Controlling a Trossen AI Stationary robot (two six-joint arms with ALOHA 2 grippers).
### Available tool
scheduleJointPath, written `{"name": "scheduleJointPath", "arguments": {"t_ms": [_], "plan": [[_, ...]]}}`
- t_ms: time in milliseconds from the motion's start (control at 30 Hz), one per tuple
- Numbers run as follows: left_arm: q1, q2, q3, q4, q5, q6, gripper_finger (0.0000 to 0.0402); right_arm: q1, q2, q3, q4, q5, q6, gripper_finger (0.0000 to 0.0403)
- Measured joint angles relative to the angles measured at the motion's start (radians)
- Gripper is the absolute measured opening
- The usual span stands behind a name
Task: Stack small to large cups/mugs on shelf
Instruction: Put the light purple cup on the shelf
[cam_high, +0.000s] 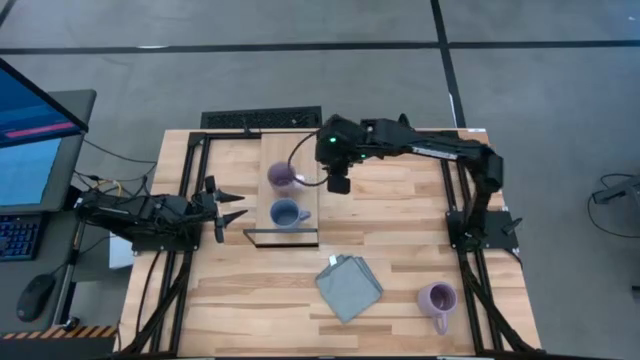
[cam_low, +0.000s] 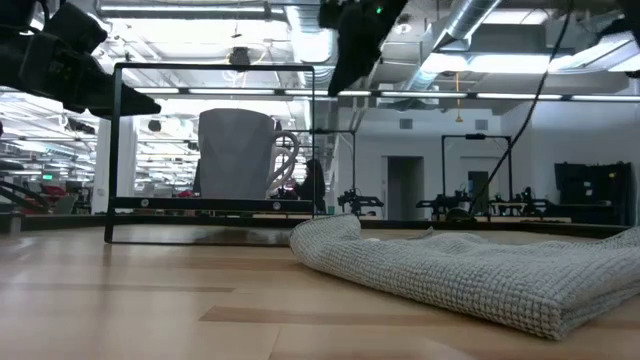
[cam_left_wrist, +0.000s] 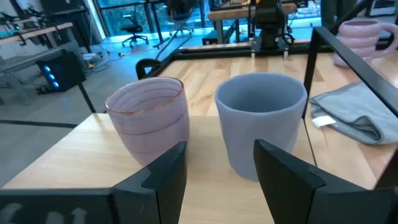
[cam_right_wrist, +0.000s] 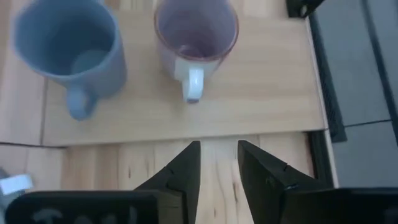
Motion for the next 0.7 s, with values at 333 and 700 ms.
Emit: {"name": "scheduleJointPath", "arguments": {"t_ms": [333,700], "plan": [[0.0,0.0,0.0,0.014,-0.013,-0.003,0.0177,-0.009,-0.266,-0.328,0.193,0.005,0.058,0.012],[0.0,0.0,0.0,0.017,-0.077,-0.013,0.0177,0.004,-0.551,-0.723,0.499,0.006,0.156,0.012]]}}
